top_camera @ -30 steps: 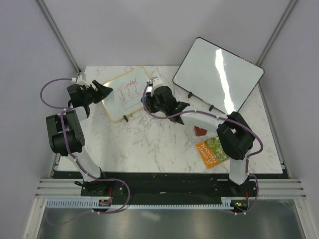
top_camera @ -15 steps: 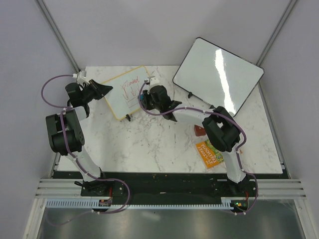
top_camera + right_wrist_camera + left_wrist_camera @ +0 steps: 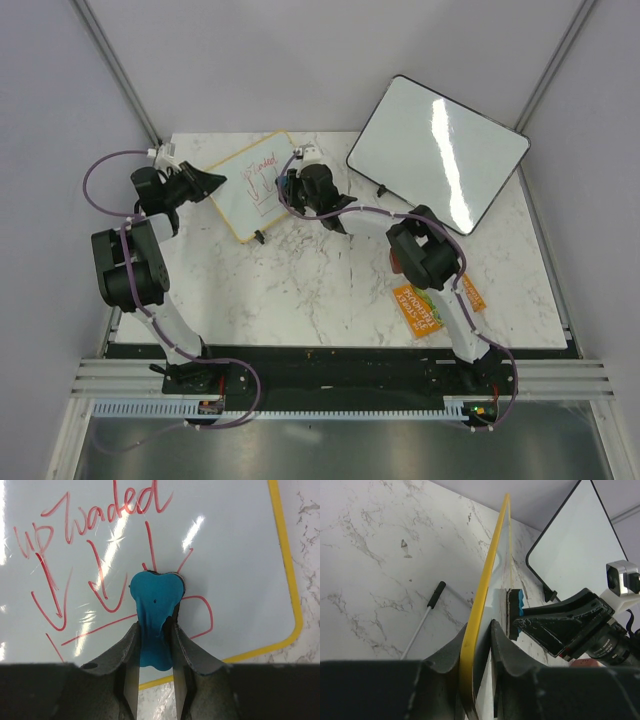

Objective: Erase the whiteboard

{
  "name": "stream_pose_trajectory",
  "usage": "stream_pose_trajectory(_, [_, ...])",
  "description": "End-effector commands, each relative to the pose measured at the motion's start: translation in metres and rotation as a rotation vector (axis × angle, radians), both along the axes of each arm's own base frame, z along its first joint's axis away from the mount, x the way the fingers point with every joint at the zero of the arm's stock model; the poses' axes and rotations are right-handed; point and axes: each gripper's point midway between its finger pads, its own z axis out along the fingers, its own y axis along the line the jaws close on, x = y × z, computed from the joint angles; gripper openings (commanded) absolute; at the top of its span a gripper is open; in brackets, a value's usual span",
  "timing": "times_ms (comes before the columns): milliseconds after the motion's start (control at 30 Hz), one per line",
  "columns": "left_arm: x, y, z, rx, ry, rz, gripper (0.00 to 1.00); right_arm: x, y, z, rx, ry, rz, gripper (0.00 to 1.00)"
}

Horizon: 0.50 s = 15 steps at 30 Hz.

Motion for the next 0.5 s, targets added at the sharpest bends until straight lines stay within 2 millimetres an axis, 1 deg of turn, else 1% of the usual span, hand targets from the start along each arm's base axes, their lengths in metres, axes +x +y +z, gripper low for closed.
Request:
stream_pose_trajectory(0, [-0.003, 0.021, -0.026, 0.149, -0.003, 0.048, 0.02, 0.004, 0.02, 0.002, 0.027, 0.014, 0.051, 0.0])
stream_pose_trajectory(33, [-0.003, 0.02, -0.025, 0.151, -0.005, 0.043, 0.02, 0.002, 0.023, -0.002, 0.023, 0.021, 0.061, 0.0])
stream_pose_trajectory(100, [-0.004, 0.021, -0.027, 0.157, 0.002, 0.044, 0.02, -0.003, 0.029, -0.004, 0.024, 0.021, 0.086, 0.0])
stream_pose_trajectory(133, [-0.004, 0.021, -0.028, 0.158, 0.004, 0.042, 0.02, -0.012, 0.037, -0.002, 0.026, 0.015, 0.13, 0.0])
stream_pose_trajectory(200, [-0.005, 0.02, -0.031, 0.161, 0.01, 0.04, 0.02, -0.022, 0.045, -0.002, 0.005, 0.005, 0.162, 0.0])
stream_pose_trajectory(233, [-0.005, 0.02, -0.032, 0.162, 0.013, 0.037, 0.02, -0.031, 0.054, 0.001, -0.013, -0.015, 0.192, 0.0])
stream_pose_trajectory(300, [-0.006, 0.02, -0.032, 0.162, 0.017, 0.038, 0.02, -0.043, 0.063, 0.004, -0.023, -0.021, 0.228, 0.0])
stream_pose_trajectory(333, [-0.005, 0.02, -0.031, 0.163, 0.014, 0.038, 0.02, -0.053, 0.072, 0.004, -0.028, -0.022, 0.257, 0.0])
stream_pose_trajectory(367, [-0.005, 0.02, -0.031, 0.163, 0.014, 0.038, 0.02, -0.062, 0.078, 0.0, -0.039, -0.005, 0.294, 0.0])
stream_pose_trajectory(400, [-0.005, 0.02, -0.031, 0.164, 0.016, 0.038, 0.02, -0.071, 0.091, 0.003, -0.038, -0.005, 0.333, 0.0])
stream_pose_trajectory(433, [-0.006, 0.02, -0.032, 0.164, 0.018, 0.039, 0.02, -0.077, 0.097, 0.003, -0.048, 0.003, 0.358, 0.0])
stream_pose_trajectory(467, [-0.005, 0.021, -0.031, 0.164, 0.018, 0.04, 0.02, -0.085, 0.1, -0.003, -0.082, 0.018, 0.389, 0.0])
